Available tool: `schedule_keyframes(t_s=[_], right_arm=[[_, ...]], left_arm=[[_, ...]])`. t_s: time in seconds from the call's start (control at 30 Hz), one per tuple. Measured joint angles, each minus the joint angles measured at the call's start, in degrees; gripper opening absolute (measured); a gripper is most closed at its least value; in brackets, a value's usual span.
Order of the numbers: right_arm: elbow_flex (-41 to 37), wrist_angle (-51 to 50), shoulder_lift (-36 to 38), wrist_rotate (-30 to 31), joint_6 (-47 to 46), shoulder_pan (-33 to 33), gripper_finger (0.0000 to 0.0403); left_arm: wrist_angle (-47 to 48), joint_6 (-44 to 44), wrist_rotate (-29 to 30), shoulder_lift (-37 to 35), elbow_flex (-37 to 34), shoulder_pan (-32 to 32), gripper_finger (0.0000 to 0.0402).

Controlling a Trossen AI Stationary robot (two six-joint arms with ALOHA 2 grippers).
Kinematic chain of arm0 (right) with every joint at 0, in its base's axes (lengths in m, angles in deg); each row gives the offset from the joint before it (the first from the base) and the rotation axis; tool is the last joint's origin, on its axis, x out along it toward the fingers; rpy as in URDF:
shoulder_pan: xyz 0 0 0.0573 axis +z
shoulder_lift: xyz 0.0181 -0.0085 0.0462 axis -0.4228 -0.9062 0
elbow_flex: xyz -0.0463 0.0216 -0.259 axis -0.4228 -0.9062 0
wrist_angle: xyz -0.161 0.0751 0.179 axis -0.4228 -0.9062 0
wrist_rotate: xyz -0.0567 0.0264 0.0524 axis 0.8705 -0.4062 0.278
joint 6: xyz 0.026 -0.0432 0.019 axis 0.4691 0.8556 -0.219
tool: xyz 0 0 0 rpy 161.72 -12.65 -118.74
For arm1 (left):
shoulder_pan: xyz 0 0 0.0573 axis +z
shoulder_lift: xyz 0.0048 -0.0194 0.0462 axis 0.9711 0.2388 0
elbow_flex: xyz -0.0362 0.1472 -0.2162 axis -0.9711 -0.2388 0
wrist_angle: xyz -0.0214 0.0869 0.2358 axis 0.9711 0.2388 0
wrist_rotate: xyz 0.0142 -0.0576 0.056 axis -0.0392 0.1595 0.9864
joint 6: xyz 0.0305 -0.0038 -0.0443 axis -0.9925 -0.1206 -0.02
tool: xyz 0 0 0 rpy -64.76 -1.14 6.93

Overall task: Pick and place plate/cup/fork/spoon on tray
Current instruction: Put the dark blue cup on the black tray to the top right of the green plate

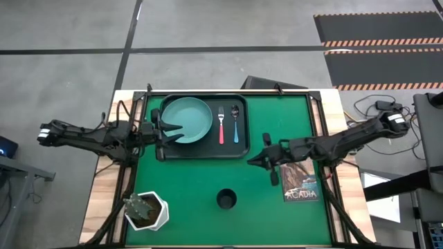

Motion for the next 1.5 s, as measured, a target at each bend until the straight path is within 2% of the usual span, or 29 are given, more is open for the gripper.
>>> schedule_keyframes(t_s=[0.27,0.43,0.6,0.73,0.87,1.07,1.2,1.33,1.5], right_arm=[[13.78,-13.22,-12.64,-1.18,-1.79,1.51,0.0008],[21.25,-19.52,-19.61,-7.06,-3.2,1.97,0.0009],[28.42,-25.8,-26.67,-8.24,-4.26,2.65,0.0011],[33.94,-29.48,-31.49,-8.73,-3.43,3.11,0.0032],[38.68,-32.78,-35.38,-9.07,-3.43,3.11,0.0076],[43.05,-37.39,-39.87,-8.96,-3.7,3.06,0.0149],[44.62,-39.88,-41.48,-9.02,-3.89,3.06,0.0177],[44.72,-39.95,-42.31,-9.05,-4.14,3.06,0.018],[44.67,-40.02,-44.21,-9.58,-4.39,3.04,0.0159]], left_arm=[[0.0,0.09,0.02,-0.05,0.0,0.0,0.0109],[0.01,0.11,0.0,0.01,0.0,0.0,0.0109],[0.0,0.15,0.0,0.01,0.0,0.0,0.0109],[0.01,0.26,0.0,0.06,0.0,0.0,0.0109],[0.01,0.28,0.0,0.06,0.0,-0.02,0.0109],[0.03,1.62,0.0,0.06,0.0,-0.02,0.0109],[0.04,1.62,-0.02,0.04,0.0,-0.02,0.0109],[0.03,1.62,-0.02,-0.01,0.0,-0.02,0.0109],[0.03,1.62,-0.02,-0.03,0.0,-0.02,0.0109]])
